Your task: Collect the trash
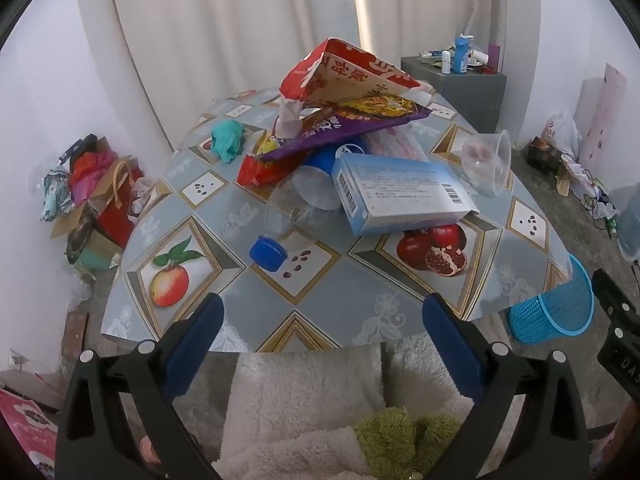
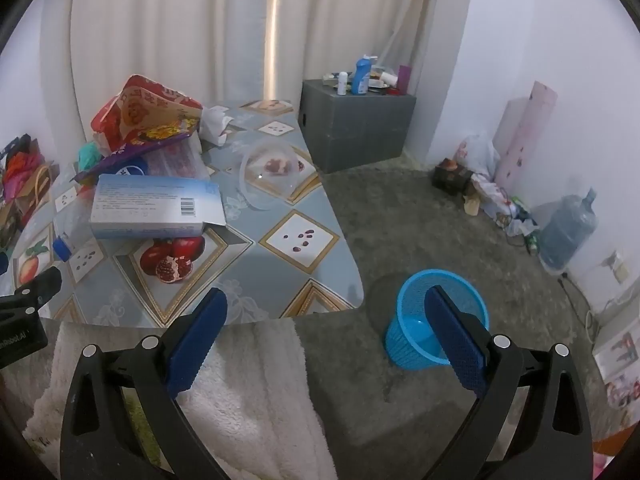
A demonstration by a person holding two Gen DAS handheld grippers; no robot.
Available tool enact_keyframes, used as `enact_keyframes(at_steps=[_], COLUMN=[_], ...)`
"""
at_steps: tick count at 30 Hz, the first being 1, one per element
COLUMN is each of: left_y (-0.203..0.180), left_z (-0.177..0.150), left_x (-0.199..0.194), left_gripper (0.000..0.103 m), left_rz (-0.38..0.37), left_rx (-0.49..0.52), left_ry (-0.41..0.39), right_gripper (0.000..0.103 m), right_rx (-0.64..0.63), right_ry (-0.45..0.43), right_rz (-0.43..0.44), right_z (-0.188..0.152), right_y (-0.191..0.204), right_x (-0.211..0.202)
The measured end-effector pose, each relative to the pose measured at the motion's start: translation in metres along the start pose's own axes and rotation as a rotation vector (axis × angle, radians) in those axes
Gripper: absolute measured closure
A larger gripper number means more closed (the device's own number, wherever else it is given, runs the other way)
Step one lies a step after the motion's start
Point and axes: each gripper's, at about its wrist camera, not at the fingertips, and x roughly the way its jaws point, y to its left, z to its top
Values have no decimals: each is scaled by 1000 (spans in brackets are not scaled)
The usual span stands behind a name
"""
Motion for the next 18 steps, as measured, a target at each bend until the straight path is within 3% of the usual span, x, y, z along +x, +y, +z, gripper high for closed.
enact_keyframes(at_steps=[18], left_y=[1], left_z=[0], left_x=[1], left_gripper=[6], left_rz=[-2], left_rx=[-2], left_ry=[4], right_gripper=[8], right_rx=[-1], right_ry=[0], right_rz=[0], right_z=[-4], right_y=[-2], right_x=[-2])
